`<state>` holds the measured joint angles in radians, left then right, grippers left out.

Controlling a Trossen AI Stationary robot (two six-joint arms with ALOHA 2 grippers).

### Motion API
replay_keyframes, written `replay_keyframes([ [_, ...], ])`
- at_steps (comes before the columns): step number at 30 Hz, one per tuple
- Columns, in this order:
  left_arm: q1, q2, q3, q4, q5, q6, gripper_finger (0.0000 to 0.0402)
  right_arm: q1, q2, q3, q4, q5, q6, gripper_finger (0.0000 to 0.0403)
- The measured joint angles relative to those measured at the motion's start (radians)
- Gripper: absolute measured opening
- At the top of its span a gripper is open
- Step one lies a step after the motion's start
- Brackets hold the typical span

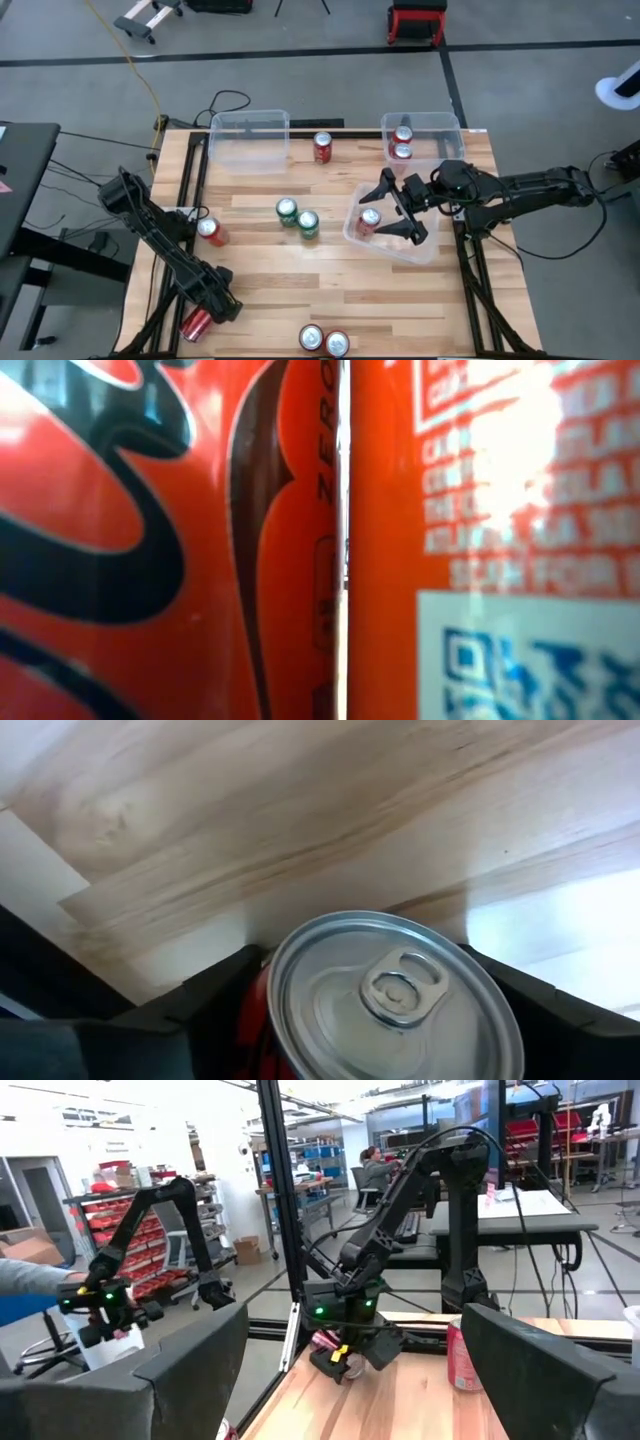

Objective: Sort soda cans
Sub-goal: Move the bottom left red-black soda can to the middle of the table

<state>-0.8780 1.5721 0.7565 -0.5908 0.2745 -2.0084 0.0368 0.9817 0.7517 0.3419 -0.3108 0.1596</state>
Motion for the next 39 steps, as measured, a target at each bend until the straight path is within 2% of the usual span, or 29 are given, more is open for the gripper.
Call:
replay_keyframes([
  [6,-0.001,0.005,0.049,-0.078,-0.024,0.03,0.0294,0.0,0.0,0.0,0.005,0.001,0.005,0.0385],
  [9,0.008,0.006,0.085,-0.149,-0.113,0.055,0.0294,0.0,0.0,0.0,0.005,0.001,0.008,0.0385],
  [12,0.026,0.006,0.144,-0.203,-0.253,0.105,0.0294,0.0,0.0,0.0,0.006,0.002,0.008,0.0385],
  [16,0.049,0.004,0.225,-0.276,-0.535,0.174,0.0294,0.0,0.0,0.0,0.013,0.012,0.007,0.0385],
  [23,0.068,0.007,0.246,-0.279,-1.229,0.295,0.0294,0.0,0.0,0.0,0.012,0.028,0.007,0.0385],
  [26,0.084,0.039,0.214,-0.276,-1.411,0.29,0.0294,0.0,0.0,0.0,0.006,0.028,0.007,0.0385],
  [30,0.122,0.121,0.194,-0.233,-1.525,0.286,0.0294,0.0,0.0,0.0,0.002,0.028,0.003,0.0385],
  [34,0.152,0.215,0.191,-0.177,-1.559,0.287,0.0294,0.0,0.0,0.0,0.002,0.029,-0.003,0.0385],
  [39,0.169,0.247,0.192,-0.172,-1.594,0.224,0.0294,0.0,0.0,0.0,0.003,0.041,-0.004,0.0385],
])
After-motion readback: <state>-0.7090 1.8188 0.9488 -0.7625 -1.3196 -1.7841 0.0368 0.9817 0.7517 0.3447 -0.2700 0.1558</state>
